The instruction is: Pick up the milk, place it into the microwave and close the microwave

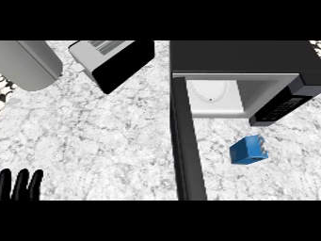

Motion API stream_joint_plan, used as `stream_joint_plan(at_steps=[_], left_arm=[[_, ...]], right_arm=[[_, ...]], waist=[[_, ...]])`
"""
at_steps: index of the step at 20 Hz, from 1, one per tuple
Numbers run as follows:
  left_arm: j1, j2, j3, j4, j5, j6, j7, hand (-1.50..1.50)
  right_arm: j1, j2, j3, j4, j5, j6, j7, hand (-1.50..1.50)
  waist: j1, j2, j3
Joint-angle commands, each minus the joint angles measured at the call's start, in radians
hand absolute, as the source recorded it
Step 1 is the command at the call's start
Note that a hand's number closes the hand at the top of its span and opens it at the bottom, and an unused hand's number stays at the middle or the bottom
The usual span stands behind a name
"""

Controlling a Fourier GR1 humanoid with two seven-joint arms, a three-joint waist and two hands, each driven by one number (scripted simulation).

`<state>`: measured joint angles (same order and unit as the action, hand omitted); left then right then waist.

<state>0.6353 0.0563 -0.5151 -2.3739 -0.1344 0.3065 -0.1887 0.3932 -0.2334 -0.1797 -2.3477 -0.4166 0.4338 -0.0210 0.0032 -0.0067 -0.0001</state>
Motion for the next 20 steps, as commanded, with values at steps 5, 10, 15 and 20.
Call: stream_joint_plan(at_steps=[5,10,15,20], left_arm=[[0.289,0.131,-0.04,-0.024,0.111,-0.038,-0.296,-1.5],[0.367,0.188,-0.024,-0.055,0.157,-0.051,-0.36,-1.5],[0.416,0.201,-0.032,0.011,0.17,-0.059,-0.473,-1.5],[0.534,0.26,-0.029,-0.027,0.199,-0.075,-0.566,-1.5]], right_arm=[[0.02,0.065,0.007,-0.004,0.137,0.013,-0.047,-1.5],[-0.035,0.094,0.025,0.095,0.203,0.025,-0.078,-1.5],[-0.038,0.16,0.072,0.21,0.399,0.022,-0.202,-1.5],[-0.121,0.15,0.053,0.314,0.44,0.0,-0.239,-1.5]], waist=[[0.02,-0.001,-0.001],[0.018,0.003,0.0],[0.018,0.003,0.0],[0.022,0.002,0.0]])
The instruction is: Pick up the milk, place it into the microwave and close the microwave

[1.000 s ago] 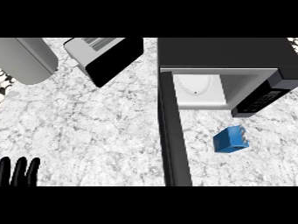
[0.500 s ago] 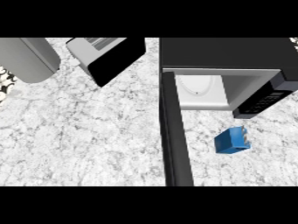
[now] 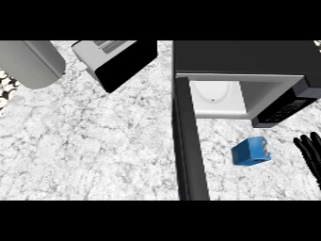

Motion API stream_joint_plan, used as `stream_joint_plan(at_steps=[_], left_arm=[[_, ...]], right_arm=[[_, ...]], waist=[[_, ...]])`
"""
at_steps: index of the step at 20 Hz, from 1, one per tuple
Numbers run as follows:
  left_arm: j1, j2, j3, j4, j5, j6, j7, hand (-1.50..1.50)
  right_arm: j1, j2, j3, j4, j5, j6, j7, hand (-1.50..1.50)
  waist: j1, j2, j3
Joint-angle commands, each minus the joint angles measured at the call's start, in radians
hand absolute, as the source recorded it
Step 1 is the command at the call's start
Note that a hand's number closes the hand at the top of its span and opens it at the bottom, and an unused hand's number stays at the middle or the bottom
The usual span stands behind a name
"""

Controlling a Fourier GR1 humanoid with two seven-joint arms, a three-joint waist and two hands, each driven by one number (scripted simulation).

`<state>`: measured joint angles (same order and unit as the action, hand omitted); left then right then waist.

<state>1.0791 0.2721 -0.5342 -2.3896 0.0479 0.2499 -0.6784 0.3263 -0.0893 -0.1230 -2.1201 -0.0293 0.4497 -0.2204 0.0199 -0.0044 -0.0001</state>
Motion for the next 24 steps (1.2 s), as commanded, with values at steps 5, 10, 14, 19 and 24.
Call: stream_joint_plan(at_steps=[5,10,14,19,24], left_arm=[[0.093,0.066,0.037,0.012,0.073,-0.034,-0.131,-1.5],[0.147,0.073,0.002,0.042,0.051,-0.036,-0.215,-1.5],[0.139,0.12,0.114,0.035,0.163,-0.079,-0.23,-1.5],[0.207,0.121,0.033,0.034,0.092,-0.068,-0.29,-1.5],[0.194,0.127,0.068,0.046,0.134,-0.07,-0.287,-1.5]], right_arm=[[-0.076,-0.012,0.009,0.191,0.135,-0.014,-0.112,-1.5],[-0.21,-0.006,-0.025,0.365,0.2,-0.092,-0.155,-1.5],[-0.211,0.006,-0.035,0.441,0.254,-0.153,-0.216,-1.5],[-0.274,-0.052,-0.081,0.63,0.277,-0.159,-0.323,-1.5],[-0.328,-0.057,-0.047,0.761,0.304,-0.148,-0.396,-1.5]], waist=[[-0.003,0.001,0.0],[0.004,0.002,0.001],[-0.006,0.003,0.0],[-0.001,0.003,0.001],[-0.004,0.004,0.001]])
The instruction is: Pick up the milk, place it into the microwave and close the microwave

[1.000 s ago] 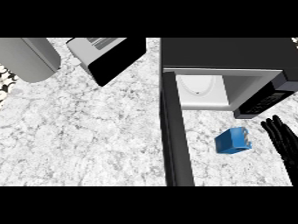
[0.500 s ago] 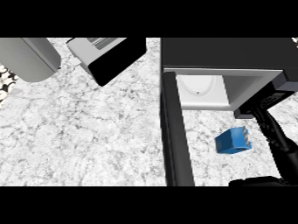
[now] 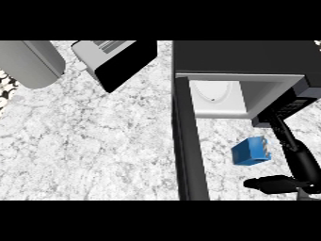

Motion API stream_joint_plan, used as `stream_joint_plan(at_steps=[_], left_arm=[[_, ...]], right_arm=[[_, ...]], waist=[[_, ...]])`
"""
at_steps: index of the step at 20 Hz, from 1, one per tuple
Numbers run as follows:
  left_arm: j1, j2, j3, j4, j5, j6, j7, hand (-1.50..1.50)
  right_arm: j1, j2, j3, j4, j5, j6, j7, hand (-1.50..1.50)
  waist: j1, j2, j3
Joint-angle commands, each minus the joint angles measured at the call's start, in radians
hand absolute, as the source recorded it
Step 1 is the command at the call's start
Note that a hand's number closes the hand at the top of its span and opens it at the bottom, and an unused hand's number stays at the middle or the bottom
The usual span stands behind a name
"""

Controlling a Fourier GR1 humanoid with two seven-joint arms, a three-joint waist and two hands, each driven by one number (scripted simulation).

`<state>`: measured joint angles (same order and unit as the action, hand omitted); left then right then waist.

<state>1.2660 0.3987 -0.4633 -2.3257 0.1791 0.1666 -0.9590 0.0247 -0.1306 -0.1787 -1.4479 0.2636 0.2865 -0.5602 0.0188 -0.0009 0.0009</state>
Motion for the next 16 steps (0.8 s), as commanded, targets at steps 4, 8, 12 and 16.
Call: stream_joint_plan(at_steps=[4,8,12,16], left_arm=[[-0.024,0.023,0.072,0.048,0.08,-0.042,-0.048,-1.5],[0.063,0.039,0.027,-0.012,0.042,-0.041,-0.072,-1.5],[0.064,0.057,0.052,0.01,0.069,-0.067,-0.081,-1.5],[0.034,0.039,0.048,-0.004,0.072,-0.037,-0.036,-1.5]], right_arm=[[-0.069,-0.006,0.037,0.168,0.046,0.0,-0.085,-1.5],[-0.091,-0.049,-0.001,0.347,0.049,0.004,-0.189,-1.5],[-0.161,-0.034,0.012,0.484,0.124,-0.096,-0.243,1.5],[-0.184,-0.051,-0.013,0.566,0.147,-0.172,-0.328,-1.5]], waist=[[-0.005,0.0,-0.001],[0.0,0.001,0.0],[0.007,0.002,0.001],[-0.001,0.004,0.001]])
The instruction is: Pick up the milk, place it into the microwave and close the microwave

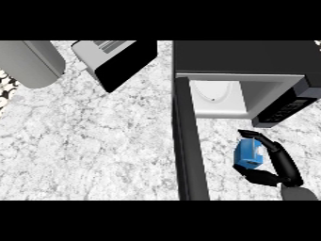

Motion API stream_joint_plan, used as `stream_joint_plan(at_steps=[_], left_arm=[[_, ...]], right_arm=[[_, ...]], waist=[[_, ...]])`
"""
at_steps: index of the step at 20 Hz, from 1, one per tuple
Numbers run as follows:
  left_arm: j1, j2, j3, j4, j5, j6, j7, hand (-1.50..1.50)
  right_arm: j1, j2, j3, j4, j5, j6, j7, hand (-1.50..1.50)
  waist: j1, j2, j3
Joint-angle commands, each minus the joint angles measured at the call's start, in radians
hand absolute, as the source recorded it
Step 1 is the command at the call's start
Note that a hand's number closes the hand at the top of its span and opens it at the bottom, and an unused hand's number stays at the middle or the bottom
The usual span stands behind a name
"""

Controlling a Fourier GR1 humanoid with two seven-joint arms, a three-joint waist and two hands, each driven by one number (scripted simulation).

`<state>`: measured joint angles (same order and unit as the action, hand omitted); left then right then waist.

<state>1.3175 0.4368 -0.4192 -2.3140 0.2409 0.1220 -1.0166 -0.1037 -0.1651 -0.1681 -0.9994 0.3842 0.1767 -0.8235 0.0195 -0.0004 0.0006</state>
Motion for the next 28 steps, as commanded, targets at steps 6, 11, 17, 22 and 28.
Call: stream_joint_plan(at_steps=[6,11,17,22,28], left_arm=[[-0.001,-0.011,0.015,0.09,0.016,-0.04,-0.088,-1.5],[0.026,-0.031,-0.016,0.09,-0.027,-0.033,-0.125,-1.5],[0.0,-0.008,0.025,0.039,0.014,-0.048,-0.062,-1.5],[-0.014,0.005,0.037,0.042,0.032,-0.073,-0.048,-1.5],[-0.003,0.0,0.055,0.01,0.054,-0.069,-0.028,-1.5]], right_arm=[[-0.078,-0.022,0.003,0.248,0.138,-0.237,-0.175,1.5],[-0.174,-0.065,-0.015,0.37,0.156,-0.255,-0.187,1.5],[-0.232,-0.057,-0.091,0.543,0.135,-0.38,-0.275,1.5],[-0.346,-0.066,-0.147,0.63,0.088,-0.346,-0.308,1.5],[-0.317,-0.052,-0.13,0.618,0.067,-0.259,-0.422,1.5]], waist=[[0.01,0.001,0.001],[0.012,0.0,0.001],[0.011,0.006,0.003],[0.023,0.011,0.004],[0.009,0.008,0.003]])
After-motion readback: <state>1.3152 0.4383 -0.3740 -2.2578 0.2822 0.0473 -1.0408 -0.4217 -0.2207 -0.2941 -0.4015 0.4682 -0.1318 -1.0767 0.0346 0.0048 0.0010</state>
